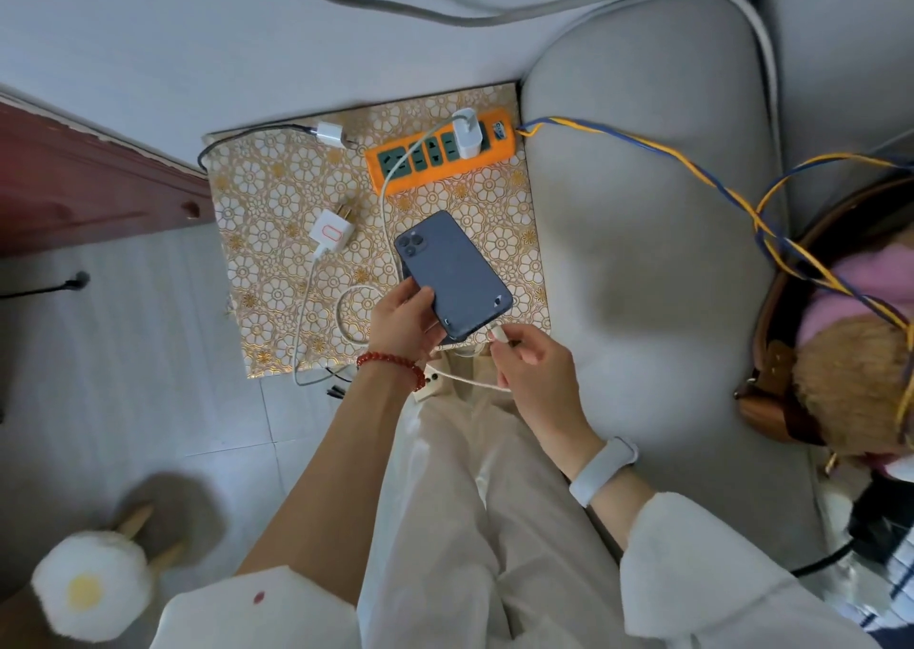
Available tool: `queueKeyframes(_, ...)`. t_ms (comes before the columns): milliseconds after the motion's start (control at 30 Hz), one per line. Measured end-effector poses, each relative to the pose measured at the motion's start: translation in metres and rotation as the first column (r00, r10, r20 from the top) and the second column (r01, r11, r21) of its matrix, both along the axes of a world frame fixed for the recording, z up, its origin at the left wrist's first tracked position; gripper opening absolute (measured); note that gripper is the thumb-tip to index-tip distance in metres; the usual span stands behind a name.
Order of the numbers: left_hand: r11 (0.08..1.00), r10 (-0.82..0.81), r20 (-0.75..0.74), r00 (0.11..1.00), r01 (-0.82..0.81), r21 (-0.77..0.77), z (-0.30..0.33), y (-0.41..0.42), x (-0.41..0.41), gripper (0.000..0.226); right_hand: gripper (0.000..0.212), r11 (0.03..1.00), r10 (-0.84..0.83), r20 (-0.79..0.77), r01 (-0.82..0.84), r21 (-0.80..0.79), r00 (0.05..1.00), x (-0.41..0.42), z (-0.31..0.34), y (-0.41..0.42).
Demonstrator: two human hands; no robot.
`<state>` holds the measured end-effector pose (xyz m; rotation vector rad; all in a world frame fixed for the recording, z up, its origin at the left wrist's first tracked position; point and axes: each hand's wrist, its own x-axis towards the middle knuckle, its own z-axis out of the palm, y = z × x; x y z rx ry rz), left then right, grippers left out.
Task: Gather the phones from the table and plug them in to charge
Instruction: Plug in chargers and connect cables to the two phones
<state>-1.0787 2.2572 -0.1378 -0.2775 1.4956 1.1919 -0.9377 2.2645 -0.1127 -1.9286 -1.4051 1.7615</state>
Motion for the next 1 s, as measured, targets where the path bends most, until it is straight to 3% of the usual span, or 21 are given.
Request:
queueKeyframes(233, 0.993, 0.104, 0.07, 0.992, -0.108, 0.051, 0.006, -0.002, -0.002, 0.022, 0.013, 1.0, 0.008, -0.052, -0.008, -0.003, 0.999, -0.004, 0.007, -0.001)
queueKeyframes(800, 0.984, 0.157, 0.085, 0.984, -0.164, 0.073, 0.012, -0.002, 0.0, 0.022, 0.014, 0.994, 0.017, -0.068, -0.009, 0.109, 0.998, -0.011, 0.013, 0.003)
queueKeyframes(1000, 0.991, 0.119, 0.04, 0.992, -0.121, 0.058, 0.014, -0.005, 0.0, 0.026, 0.031, 0.993, 0.059, -0.021, -0.057, 0.105, 0.998, -0.008, 0.015, 0.003)
